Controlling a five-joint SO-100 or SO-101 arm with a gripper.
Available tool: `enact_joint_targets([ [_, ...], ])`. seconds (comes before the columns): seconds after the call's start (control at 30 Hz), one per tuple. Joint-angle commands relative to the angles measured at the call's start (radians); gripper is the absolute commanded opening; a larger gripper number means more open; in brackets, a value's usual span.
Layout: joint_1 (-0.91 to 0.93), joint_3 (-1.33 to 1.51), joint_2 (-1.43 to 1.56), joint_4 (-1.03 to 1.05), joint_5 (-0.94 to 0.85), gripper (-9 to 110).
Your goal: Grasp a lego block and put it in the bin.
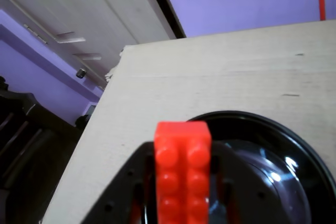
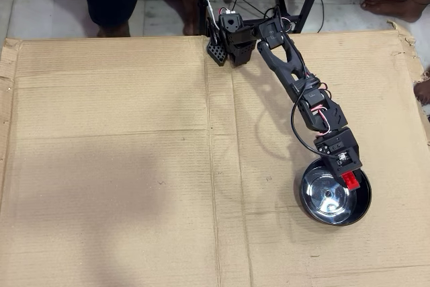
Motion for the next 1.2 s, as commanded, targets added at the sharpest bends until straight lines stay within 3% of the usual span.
enact_joint_targets([
  [0.0,0.008,-0.038,0.023,-0.017,0.000,18],
  [0.17,0.006,-0.034,0.025,-0.017,0.000,33],
  [0.47,0.051,-0.026,0.026,-0.012,-0.009,34],
  [0.73,0.152,0.025,0.193,0.347,-0.057,33],
  [0.9,0.247,0.204,0.394,0.472,-0.118,33],
  [1.17,0.419,0.733,0.831,0.456,-0.230,33],
])
